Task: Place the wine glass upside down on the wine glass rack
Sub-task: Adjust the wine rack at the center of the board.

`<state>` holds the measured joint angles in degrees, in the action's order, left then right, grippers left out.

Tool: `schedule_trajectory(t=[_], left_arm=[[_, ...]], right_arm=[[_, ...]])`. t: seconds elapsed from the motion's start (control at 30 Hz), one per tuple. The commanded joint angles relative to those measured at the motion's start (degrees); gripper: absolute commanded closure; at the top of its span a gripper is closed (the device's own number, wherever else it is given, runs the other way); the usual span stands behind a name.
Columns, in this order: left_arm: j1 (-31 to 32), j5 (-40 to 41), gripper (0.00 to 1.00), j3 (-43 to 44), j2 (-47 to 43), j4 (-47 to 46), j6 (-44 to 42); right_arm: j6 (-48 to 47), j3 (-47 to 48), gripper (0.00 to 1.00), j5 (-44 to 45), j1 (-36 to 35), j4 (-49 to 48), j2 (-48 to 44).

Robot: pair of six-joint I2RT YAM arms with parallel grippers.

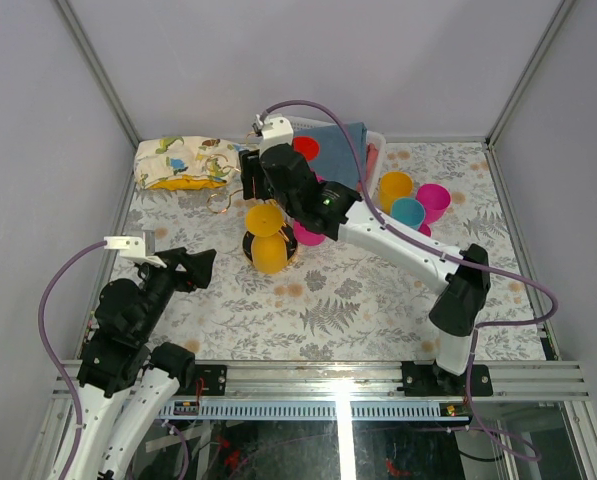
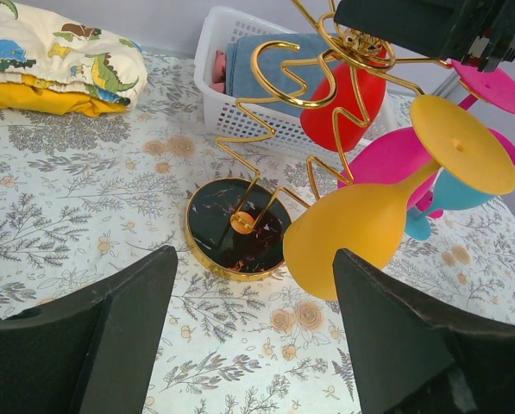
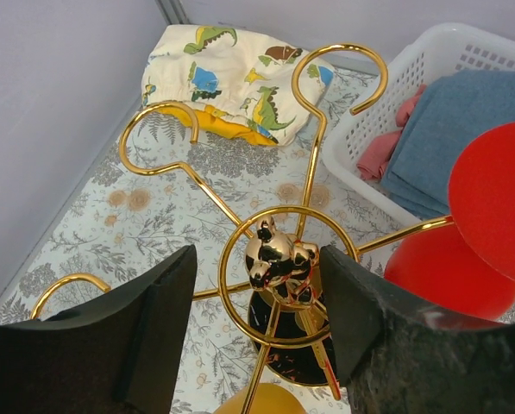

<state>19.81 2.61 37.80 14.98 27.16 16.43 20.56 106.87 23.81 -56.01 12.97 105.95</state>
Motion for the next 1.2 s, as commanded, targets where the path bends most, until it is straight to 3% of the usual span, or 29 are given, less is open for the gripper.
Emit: schedule_trajectory(t=[0.0,0.3,0.57,0.8,1.17], left_arm=[[-0.3,0.55,0.27,0.69,-0.66,-0.11,-0.26],[-0.3,0.99,0.27,0.69,-0.66,-0.12,-0.17],[-0.26,1.37,0.27,0.58,-0.77,-0.17,0.01],[-0.3,1.61,0.26,0.61,-0.44,-0.26,0.27],[-0.3,1.54,0.26,0.43,0.09,-0.49,0.36]], right_arm=[[-1.08,2.68,0.39,3.17,-0.52,-3.93,-0.08],[-2.57,2.39,0.55,6.64,-0.52,-5.22,1.01],[-4.6,0.98,0.68,4.61,-0.56,-7.16,0.2],[-8.15,2.65,0.95,2.71,-0.51,-6.28,0.91],[-17.93,2.52,1.0,-4.35,0.36,-6.77,-0.18]])
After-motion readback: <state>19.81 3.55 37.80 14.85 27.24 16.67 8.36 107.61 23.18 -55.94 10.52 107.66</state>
